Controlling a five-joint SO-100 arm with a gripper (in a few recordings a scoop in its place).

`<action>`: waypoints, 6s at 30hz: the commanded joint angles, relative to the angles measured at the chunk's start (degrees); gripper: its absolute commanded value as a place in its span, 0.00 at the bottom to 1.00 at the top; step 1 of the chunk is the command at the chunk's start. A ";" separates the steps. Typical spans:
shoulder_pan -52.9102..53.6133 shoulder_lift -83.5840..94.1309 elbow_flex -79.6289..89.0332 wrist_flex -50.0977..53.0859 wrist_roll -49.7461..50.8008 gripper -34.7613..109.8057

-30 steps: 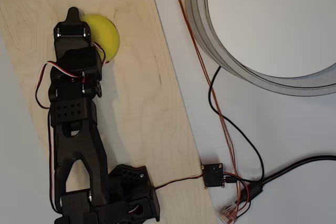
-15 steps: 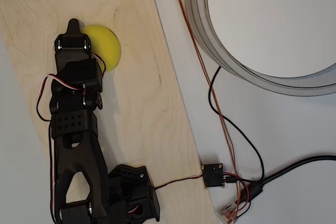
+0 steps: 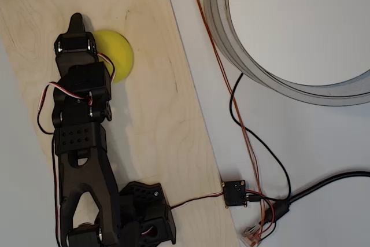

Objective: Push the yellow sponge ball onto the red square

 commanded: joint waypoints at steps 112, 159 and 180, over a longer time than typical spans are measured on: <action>10.02 16.70 16.44 -0.35 -1.14 0.24; 0.62 35.42 14.85 -0.09 -8.35 0.47; 1.85 35.95 14.94 -0.09 -6.15 0.32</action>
